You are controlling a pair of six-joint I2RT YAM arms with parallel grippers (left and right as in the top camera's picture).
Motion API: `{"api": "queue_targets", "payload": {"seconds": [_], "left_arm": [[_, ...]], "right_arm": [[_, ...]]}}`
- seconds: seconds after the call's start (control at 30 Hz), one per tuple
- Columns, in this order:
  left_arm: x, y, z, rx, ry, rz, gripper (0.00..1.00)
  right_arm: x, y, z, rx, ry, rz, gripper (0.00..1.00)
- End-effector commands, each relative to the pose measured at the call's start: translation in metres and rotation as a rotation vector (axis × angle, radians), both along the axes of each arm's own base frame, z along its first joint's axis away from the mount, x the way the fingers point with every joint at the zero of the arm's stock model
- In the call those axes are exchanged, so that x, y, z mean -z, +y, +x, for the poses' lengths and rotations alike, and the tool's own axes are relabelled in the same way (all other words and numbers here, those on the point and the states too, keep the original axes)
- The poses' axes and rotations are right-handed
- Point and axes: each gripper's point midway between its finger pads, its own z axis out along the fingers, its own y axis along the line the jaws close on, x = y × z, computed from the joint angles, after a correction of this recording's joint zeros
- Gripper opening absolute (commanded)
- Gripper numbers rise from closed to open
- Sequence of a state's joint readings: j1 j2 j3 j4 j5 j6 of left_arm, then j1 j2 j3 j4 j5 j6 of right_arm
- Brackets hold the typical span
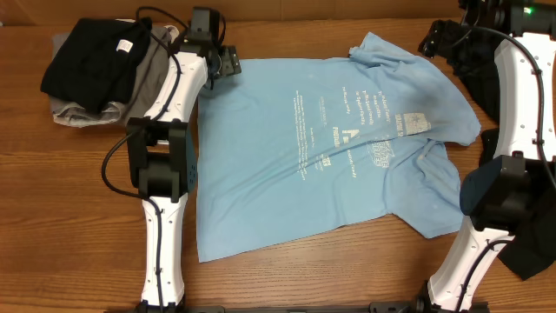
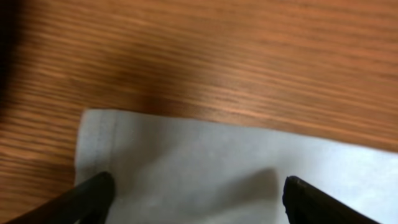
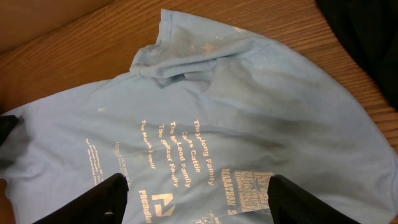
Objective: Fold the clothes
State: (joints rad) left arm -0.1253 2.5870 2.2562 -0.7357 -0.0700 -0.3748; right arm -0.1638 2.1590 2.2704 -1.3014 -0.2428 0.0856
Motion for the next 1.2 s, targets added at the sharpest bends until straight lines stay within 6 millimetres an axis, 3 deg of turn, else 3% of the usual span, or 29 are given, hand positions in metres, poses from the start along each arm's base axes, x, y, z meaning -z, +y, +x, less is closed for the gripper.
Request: {"api": "queue_targets", "payload": {"seconds": [0.0,0.27,0.4,0.77,1.17], "left_arm": [[0.018,0.013,0.001,-0.042,0.021,0.010,0.89],[0.020,0.041,0.005,-0.081,0.014,0.031,0.86],[0.019,0.044,0.006,-0.056,0.014,0.036,0.87],[-0.030,0.038,0.015,0.026,-0.021,0.064,0.95],[-0.007,0.062,0.002,-0.025,0.046,0.142,0.89]], "right_arm": [[-0.020,-0.004,0.001,0.005,-0.049,-0.019,0.75],[-0.018,0.001,0.004,-0.005,-0.056,-0.021,0.72],[-0.020,0.003,0.007,-0.010,-0.068,-0.023,0.72],[-0.017,0.003,0.012,-0.012,-0.084,-0.025,0.72],[-0.011,0.003,0.015,-0.015,-0.074,-0.025,0.72]]}}
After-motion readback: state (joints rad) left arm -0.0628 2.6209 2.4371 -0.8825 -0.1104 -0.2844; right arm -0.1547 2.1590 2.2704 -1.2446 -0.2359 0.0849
